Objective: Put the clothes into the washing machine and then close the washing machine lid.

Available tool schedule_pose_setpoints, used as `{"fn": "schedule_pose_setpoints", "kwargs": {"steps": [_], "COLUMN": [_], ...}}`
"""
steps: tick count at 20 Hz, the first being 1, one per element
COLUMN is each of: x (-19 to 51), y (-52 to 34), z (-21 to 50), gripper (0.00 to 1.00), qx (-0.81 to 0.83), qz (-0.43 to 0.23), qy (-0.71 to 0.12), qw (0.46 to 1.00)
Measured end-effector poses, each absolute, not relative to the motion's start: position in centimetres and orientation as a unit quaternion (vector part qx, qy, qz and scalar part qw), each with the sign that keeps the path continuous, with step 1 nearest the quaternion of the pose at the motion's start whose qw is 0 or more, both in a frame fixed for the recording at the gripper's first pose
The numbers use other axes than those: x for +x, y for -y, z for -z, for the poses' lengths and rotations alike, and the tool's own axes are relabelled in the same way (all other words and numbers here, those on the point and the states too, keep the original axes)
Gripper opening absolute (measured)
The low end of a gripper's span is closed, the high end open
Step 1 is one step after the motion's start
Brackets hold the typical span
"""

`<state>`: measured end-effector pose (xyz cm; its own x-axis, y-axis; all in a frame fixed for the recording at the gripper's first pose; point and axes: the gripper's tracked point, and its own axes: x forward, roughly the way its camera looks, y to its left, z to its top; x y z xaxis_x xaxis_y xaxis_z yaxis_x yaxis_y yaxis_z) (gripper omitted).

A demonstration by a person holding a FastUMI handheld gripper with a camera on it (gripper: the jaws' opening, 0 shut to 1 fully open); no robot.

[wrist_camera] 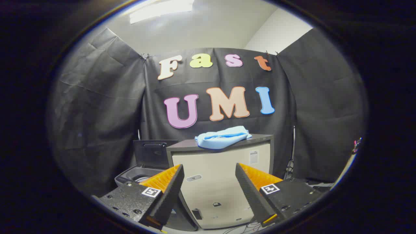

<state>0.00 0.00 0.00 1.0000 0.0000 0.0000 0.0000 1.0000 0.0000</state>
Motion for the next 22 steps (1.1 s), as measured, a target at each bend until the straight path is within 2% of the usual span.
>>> {"fn": "schedule_pose_setpoints", "kwargs": {"steps": [14, 22], "x": [0.2, 3.7], "y": [-0.9, -0.5], "z": [0.0, -1.3], "gripper": [0.96, 0.96], "qx": [-0.004, 0.015], "qz": [0.011, 0.028], "qy": [-0.012, -0.031], "qw": [1.000, 0.999]}}
